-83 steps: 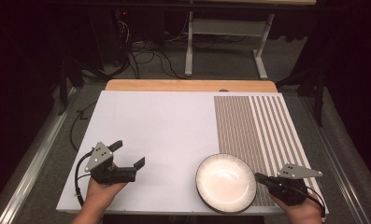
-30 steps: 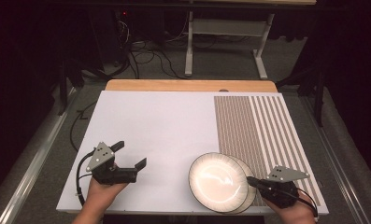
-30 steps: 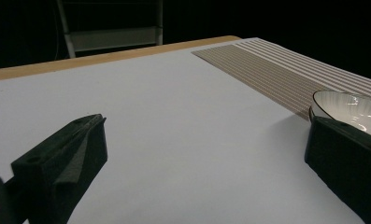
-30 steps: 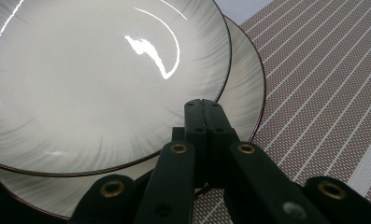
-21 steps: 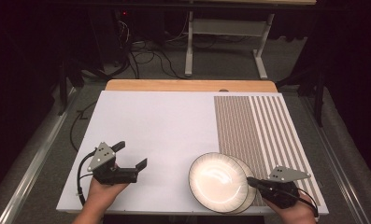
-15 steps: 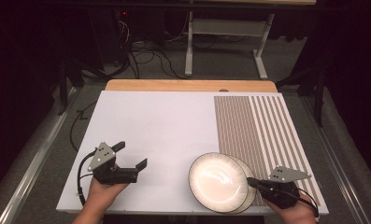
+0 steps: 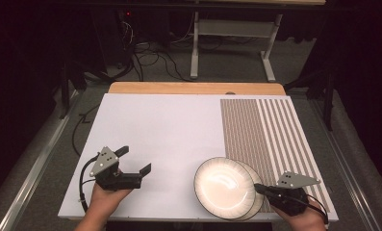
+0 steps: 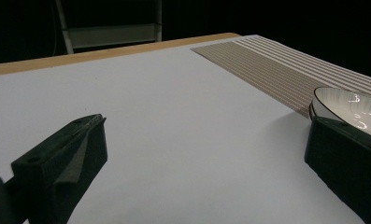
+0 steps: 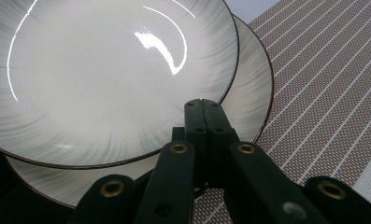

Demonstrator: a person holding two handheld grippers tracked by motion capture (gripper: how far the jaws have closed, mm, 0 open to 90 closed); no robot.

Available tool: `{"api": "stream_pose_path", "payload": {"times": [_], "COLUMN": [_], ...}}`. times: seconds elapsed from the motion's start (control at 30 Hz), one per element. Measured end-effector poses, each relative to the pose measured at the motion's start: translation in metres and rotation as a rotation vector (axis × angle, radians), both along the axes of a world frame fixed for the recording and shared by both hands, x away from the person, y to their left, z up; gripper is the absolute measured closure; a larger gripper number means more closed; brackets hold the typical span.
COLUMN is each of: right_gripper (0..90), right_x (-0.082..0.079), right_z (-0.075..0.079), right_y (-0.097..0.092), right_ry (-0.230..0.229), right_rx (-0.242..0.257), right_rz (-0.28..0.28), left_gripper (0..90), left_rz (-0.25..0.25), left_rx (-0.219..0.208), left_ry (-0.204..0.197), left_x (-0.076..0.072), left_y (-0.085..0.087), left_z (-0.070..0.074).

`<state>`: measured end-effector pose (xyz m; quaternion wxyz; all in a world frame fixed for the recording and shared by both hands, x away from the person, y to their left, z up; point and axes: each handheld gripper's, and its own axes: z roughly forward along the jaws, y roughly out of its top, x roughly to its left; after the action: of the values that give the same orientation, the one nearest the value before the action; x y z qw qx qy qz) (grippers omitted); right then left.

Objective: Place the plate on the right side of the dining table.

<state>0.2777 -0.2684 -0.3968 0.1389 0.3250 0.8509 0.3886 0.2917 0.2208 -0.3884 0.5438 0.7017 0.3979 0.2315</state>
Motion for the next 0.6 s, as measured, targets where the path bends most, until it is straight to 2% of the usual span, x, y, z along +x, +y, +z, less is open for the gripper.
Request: {"api": "stream_pose_path", "payload": {"times": [0.47,0.6], "right_gripper": [90.0,90.0], "right_x": [-0.0003,-0.0009], "right_z": [0.0002,-0.0014], "right_y": [0.0000,0.0053], "right_ry": [0.004,0.019], "right_rx": [0.004,0.002], "right_rz": [-0.001,0.022], "left_gripper": [0.0,0.0], "left_rz": [-0.002,-0.003], "left_rx": [0.002,0.002], "left_ry": [0.000,-0.003], "left_x": [-0.0003,-0.0006], "left_y": [0.0004,0.0000], "left_z": [0.0004,0.0008]}}
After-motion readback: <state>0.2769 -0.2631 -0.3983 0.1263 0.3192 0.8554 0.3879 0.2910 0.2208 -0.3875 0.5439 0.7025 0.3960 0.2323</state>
